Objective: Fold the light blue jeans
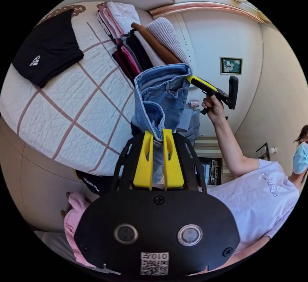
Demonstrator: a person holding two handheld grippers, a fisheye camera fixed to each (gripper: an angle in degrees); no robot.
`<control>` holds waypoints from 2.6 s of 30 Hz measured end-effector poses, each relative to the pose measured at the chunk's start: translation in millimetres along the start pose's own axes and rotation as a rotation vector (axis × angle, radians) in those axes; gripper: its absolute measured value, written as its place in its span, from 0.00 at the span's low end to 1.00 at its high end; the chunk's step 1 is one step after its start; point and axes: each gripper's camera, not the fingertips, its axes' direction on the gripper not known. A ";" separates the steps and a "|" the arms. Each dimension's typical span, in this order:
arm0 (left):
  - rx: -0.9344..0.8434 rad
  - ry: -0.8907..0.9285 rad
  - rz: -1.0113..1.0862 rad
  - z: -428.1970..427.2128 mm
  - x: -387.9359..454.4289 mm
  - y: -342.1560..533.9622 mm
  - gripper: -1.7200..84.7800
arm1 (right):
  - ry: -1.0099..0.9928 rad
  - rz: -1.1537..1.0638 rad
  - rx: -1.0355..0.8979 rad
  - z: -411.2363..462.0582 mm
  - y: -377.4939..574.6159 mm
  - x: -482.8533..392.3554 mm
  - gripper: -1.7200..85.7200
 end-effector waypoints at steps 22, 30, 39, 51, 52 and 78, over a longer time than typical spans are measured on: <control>0.232 -0.407 -0.237 65.7 -89.3 138.7 0.09 | -0.434 0.983 -0.092 120.9 359.8 -9.9 0.07; 0.056 -0.609 -0.505 137.8 -113.2 208.4 0.13 | -0.486 0.995 -0.077 192.5 357.3 -61.8 0.09; 0.324 -0.140 -0.318 224.9 -65.2 251.3 0.13 | -0.670 1.216 0.092 301.0 338.8 -100.8 0.10; 0.075 -0.324 -0.332 414.7 -64.5 161.0 0.13 | -0.774 1.801 0.164 496.8 339.1 -177.9 0.12; 0.074 -0.325 -0.343 420.4 -67.3 158.9 0.13 | -0.783 1.826 0.146 514.0 335.4 -187.3 0.12; 0.138 -0.115 -0.340 466.0 -57.0 164.0 0.03 | -0.469 1.794 0.072 468.9 243.4 -220.0 0.06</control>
